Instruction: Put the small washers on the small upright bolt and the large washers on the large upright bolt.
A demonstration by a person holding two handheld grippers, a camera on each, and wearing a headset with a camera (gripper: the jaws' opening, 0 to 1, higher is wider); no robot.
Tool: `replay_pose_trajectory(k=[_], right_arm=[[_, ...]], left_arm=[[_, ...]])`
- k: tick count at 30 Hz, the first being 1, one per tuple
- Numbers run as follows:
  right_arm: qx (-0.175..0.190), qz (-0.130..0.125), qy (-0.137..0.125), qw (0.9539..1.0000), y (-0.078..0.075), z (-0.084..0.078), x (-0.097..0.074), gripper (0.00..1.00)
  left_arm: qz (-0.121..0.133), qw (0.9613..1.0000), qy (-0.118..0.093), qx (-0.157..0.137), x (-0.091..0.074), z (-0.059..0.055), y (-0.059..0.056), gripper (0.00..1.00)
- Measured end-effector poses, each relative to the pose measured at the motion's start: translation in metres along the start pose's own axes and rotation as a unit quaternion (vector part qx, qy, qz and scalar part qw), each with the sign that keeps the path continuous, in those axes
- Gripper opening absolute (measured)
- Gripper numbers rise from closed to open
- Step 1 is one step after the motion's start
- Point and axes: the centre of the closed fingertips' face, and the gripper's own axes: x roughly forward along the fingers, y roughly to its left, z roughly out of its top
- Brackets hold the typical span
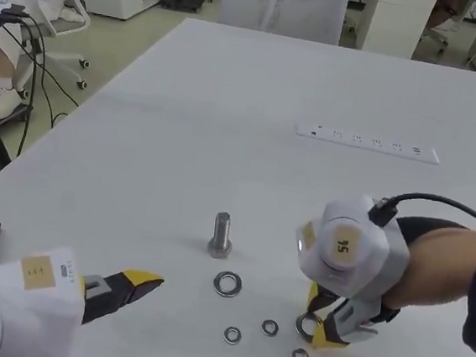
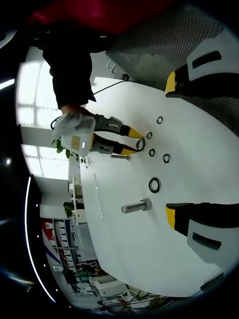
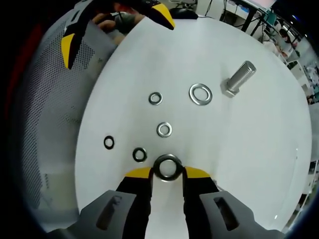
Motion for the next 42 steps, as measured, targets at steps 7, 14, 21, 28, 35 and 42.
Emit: replay_pose_trajectory(k=[7,14,21,28,35,42], right_arm=[[0.004,-0.003,0.003,1.0,0.0,0.0,0.0,0.25],[0.007,-0.005,0.005,1.0,-0.001,0.0,0.0,0.24],[0.015,-0.005,0.003,0.9999,-0.002,-0.001,-0.001,0.24],[0.019,-0.009,0.007,0.9998,-0.002,-0.003,-0.002,0.24],[0.022,-0.011,0.009,0.9997,-0.003,-0.006,-0.002,0.24],[0.023,-0.013,0.013,0.9996,-0.003,-0.007,-0.003,0.24]], left_arm=[[0.008,1.0,0.0,0.001,-0.001,0.0,0.003,0.87],[0.016,0.9999,-0.003,-0.002,-0.001,0.002,0.005,0.86],[0.022,0.9997,-0.004,-0.006,-0.002,0.001,0.008,0.86],[0.029,0.9995,-0.006,-0.006,-0.001,0.002,0.009,0.86],[0.032,0.9994,-0.008,-0.008,-0.001,0.003,0.01,0.86],[0.034,0.9993,-0.01,-0.009,-0.002,0.002,0.012,0.86]])
